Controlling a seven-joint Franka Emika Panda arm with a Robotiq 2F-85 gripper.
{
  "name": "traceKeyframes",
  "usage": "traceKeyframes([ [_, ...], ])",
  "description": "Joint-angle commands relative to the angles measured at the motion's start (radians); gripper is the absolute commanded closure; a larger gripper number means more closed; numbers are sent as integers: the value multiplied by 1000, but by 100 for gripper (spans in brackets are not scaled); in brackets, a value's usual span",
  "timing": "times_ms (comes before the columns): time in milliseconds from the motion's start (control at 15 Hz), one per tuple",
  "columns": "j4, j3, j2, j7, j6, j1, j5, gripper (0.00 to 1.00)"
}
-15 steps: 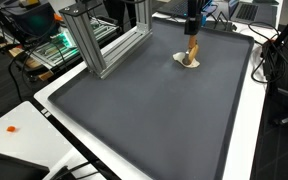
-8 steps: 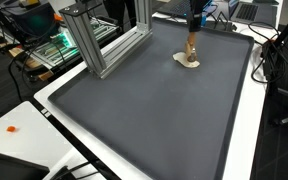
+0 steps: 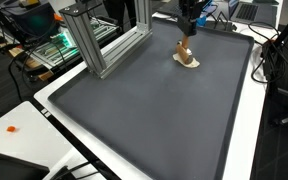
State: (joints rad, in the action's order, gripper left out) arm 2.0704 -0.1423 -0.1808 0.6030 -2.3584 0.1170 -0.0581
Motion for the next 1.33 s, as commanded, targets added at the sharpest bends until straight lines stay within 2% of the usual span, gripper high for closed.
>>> traceKeyframes([
  [0,48,-13,35,81,-23,-20,3,71],
  [533,73,-35,1,143,-68,-12,47,71],
  [1267,93,-44,-23,80,-120,-5,92,71],
])
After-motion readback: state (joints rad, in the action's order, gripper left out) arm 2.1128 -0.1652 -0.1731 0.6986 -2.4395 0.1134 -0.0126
